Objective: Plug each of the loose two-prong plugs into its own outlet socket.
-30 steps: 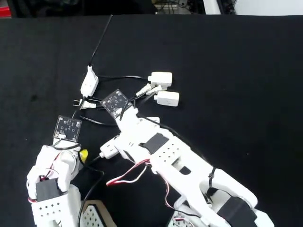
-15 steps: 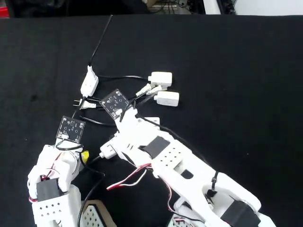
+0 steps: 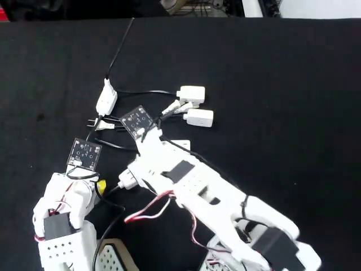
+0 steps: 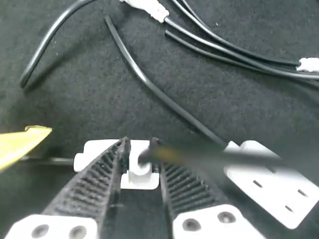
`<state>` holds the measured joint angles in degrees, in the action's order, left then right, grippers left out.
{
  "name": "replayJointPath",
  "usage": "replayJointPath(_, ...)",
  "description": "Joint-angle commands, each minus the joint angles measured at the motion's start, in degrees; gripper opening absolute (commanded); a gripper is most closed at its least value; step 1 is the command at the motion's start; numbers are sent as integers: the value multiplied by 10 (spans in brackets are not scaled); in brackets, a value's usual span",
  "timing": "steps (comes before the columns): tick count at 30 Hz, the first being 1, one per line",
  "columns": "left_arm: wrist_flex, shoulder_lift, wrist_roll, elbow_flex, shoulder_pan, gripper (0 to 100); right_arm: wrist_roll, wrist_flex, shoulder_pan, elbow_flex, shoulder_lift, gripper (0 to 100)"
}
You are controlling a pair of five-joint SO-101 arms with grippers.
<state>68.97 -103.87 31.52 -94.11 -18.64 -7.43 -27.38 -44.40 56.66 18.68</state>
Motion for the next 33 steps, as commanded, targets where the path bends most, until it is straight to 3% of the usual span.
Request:
replayJointPath(1,2,-3,7,2,6,289,-4,-16,-7,-15,-17,11)
replayJointPath(14,3,-3,7,2,6,289,1,-21,-12,-2,-22,15)
replayJointPath(17,0,-3,7,2,7,289,34,-17,-27,-3,-19,16)
replayJointPath(20,4,-3,7,4,34,289,37,-29,-33,-14,-13,97)
replayJointPath(23,4,-3,7,7,64,291,50,-102,-34,-49,6,247)
replayJointPath(26,4,-3,7,9,91,292,95,-205,-40,-90,36,337)
replayJointPath(33,-6,4,5,48,149,293,149,-411,-40,-144,145,319)
